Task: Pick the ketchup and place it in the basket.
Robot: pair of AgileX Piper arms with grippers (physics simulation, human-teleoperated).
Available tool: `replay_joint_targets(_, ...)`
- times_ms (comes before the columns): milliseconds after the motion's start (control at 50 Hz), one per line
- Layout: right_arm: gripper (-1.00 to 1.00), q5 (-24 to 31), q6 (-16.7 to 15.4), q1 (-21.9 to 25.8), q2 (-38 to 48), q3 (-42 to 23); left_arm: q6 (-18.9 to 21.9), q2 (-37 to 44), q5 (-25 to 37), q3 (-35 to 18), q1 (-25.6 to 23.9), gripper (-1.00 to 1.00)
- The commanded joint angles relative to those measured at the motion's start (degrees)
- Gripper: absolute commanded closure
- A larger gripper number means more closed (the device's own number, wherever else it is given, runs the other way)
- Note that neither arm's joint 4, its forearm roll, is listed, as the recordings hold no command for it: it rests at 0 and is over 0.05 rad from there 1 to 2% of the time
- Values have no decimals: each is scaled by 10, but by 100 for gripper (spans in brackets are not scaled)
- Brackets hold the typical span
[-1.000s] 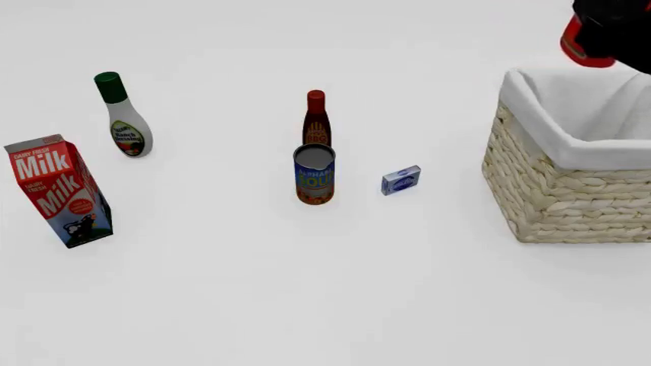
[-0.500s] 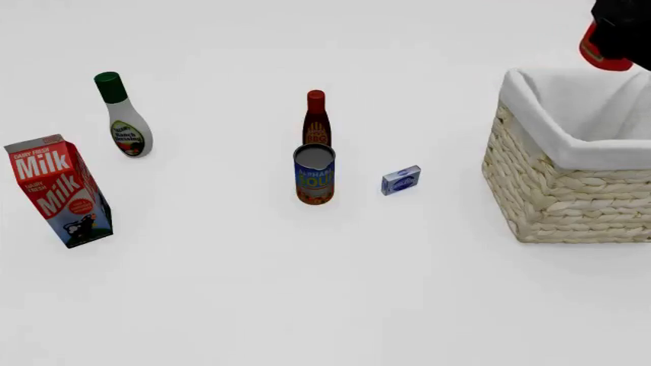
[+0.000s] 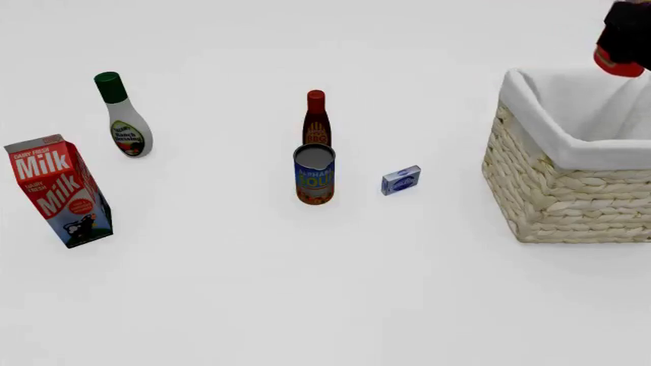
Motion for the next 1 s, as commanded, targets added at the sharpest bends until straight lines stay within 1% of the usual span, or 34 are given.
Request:
replay_joint_targets(20,100,-1,10,-22,26,-11,1,0,-2,3,0,-100)
replay_joint_targets(300,100,-17,5,-46,59,-10,1,0,-2,5,-1,-100)
replay_joint_targets(360,100,-21,11,-53,68,-11,1,0,-3,5,-1,-100)
replay_joint_targets(400,100,-21,8,-57,72,-12,1,0,-3,5,-1,-100)
replay_joint_targets(460,100,-23,11,-62,79,-13,2,0,-2,4,-1,-100)
replay_joint_targets(680,100,-20,2,-74,104,-25,1,0,-1,4,0,-100)
replay_joint_targets(700,100,-22,6,-76,108,-26,1,0,-2,5,-1,-100)
replay_joint_targets(860,100,-14,-1,-82,122,-39,0,0,-2,5,0,-100)
replay_joint_targets(880,100,-14,6,-82,123,-40,0,0,-1,4,0,-100)
replay_joint_targets(900,100,-14,6,-82,123,-40,0,0,-1,4,0,-100)
replay_joint_targets(920,100,-17,0,-85,130,-41,-1,0,-1,4,0,-100)
replay_joint_targets(1000,100,-15,1,-86,135,-45,-1,0,-1,5,0,-100)
